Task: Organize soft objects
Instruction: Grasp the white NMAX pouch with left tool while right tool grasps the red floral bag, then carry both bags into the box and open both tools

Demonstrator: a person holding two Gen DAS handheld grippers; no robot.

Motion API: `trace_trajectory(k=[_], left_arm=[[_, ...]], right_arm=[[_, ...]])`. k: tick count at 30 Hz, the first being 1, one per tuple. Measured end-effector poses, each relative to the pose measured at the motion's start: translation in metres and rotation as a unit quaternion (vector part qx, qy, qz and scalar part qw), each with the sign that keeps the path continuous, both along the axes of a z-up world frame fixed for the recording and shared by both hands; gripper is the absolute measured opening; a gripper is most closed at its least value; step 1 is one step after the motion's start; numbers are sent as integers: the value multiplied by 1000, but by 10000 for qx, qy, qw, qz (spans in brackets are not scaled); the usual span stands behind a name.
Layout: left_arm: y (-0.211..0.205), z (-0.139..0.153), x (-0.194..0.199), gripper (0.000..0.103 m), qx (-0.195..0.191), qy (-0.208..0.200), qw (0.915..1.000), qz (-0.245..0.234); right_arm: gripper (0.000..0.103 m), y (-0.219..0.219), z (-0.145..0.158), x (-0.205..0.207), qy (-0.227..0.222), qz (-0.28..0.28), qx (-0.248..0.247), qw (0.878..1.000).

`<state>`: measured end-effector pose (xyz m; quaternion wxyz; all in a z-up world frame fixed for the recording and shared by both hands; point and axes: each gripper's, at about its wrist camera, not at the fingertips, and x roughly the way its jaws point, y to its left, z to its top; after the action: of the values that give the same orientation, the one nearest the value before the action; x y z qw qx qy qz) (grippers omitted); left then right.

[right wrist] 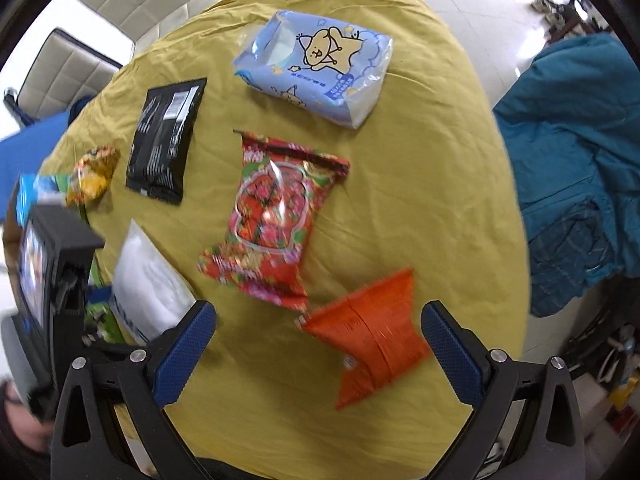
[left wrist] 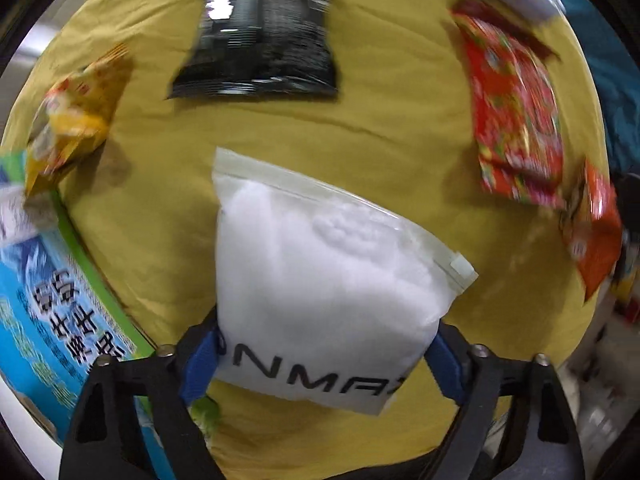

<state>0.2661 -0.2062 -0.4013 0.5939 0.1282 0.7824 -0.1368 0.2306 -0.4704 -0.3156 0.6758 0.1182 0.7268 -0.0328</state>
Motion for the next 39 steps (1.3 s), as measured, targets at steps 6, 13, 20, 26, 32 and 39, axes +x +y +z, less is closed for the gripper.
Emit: trace_trajectory(k=[6, 13, 20, 26, 32, 39], left_arm=[[42, 19, 15, 81, -128, -390, 9862, 1605], [52, 17, 27, 82, -373, -96, 9821, 1843], [27, 5, 19, 87, -351, -28, 9883, 1487], [20, -13, 10, 84, -332, -84, 9894, 1411], [26, 31, -12, 75, -238, -556, 9858, 1569], [5, 91, -29, 74, -175, -1223, 9805, 1529]], right_arm=[[103, 2, -33, 30, 120, -558, 408, 9975], [73, 16, -80, 49, 607, -818, 315, 9943], [56, 32, -75, 34, 815, -190, 72, 9965], [55, 45, -87, 32, 737, -186, -40, 9971], [49, 58, -83, 29, 528, -149, -207, 9983], [47, 70, -52, 6, 187, -128, -291, 9993]])
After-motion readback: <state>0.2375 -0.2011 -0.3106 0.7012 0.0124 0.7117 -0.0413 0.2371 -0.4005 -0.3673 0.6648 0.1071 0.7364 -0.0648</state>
